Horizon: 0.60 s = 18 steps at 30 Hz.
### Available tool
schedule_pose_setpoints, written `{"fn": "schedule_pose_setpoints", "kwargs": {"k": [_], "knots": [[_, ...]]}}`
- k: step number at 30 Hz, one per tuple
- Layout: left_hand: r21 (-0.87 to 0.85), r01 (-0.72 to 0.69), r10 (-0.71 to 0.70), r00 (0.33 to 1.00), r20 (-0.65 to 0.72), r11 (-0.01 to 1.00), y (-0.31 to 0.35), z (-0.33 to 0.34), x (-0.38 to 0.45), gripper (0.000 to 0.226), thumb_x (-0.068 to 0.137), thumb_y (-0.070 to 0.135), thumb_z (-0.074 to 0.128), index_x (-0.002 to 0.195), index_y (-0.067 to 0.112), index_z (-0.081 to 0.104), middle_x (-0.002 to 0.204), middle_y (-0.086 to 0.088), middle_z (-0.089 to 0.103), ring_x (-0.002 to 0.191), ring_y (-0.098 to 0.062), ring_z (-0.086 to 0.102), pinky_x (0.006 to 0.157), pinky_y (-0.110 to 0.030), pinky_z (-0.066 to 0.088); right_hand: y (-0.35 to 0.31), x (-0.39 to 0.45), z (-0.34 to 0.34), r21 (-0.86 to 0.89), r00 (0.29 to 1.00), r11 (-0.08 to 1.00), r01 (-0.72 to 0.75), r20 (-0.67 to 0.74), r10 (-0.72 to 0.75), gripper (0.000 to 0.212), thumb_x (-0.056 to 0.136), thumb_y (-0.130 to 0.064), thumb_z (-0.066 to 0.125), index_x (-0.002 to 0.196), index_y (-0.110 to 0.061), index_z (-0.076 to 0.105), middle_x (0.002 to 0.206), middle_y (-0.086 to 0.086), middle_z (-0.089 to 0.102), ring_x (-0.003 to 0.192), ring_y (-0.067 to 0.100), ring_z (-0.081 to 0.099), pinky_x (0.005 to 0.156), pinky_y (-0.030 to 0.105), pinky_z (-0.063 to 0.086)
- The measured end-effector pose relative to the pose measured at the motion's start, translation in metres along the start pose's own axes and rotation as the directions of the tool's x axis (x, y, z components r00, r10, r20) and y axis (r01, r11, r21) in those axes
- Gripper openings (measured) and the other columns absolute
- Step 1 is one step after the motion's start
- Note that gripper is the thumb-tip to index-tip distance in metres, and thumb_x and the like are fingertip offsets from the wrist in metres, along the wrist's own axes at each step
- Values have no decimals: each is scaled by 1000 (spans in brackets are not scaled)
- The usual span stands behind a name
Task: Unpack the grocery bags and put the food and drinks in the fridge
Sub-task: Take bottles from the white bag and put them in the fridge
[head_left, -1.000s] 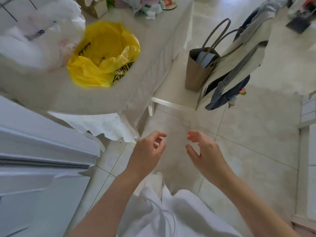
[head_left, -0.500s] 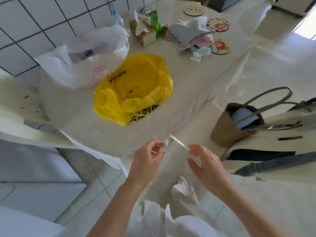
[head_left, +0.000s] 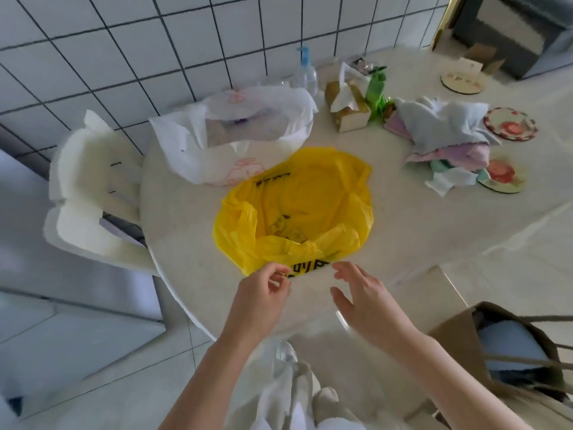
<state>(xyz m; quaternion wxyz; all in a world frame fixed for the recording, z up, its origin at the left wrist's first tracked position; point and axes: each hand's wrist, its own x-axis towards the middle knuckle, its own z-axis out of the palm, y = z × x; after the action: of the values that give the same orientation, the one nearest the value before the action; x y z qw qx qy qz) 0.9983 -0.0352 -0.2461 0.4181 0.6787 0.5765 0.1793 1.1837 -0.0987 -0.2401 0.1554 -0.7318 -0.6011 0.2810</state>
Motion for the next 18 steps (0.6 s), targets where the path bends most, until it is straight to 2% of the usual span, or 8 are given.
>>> {"fn": "schedule_pose_setpoints", "kwargs": {"k": [3,9,11,15,18], "knots": [[-9,18,-19,998,-56,1000,-6,-21,40,13,93,23,62,104,24,68,95,8,69,81,1,62,63,-7,47,-13,39,-1,25,1000,999,27,-8,-26,40,96,-28,51,134,-17,45,127,1,58,118,17,55,93,27,43],[-34,7,-15,974,-227,999,0,-59,117,11,93,19,62,101,24,68,96,9,69,81,3,60,64,-2,41,-38,112,-15,23,993,994,111,-39,-110,39,97,-28,51,134,-17,46,128,-2,56,117,14,55,88,21,42],[-38,8,-19,955,-297,999,5,-72,140,12,92,18,62,102,22,68,94,8,68,80,3,60,65,-3,41,-43,138,-23,20,989,990,139,-47,-138,40,97,-28,51,135,-17,46,128,-3,56,117,13,55,87,20,44],[-18,-1,-6,922,-388,1000,18,-99,189,17,93,16,60,109,18,65,97,6,67,81,-6,59,72,-17,46,-45,200,-46,-8,980,982,186,-63,-186,41,96,-29,53,135,-17,46,127,-4,56,116,11,54,86,14,38],[58,18,8,907,-422,998,24,-122,234,21,93,17,59,113,16,64,103,6,65,88,-8,59,66,-7,39,-45,254,-67,-51,973,975,216,-66,-219,40,95,-27,54,133,-16,48,125,-3,57,116,16,53,90,19,37]]}}
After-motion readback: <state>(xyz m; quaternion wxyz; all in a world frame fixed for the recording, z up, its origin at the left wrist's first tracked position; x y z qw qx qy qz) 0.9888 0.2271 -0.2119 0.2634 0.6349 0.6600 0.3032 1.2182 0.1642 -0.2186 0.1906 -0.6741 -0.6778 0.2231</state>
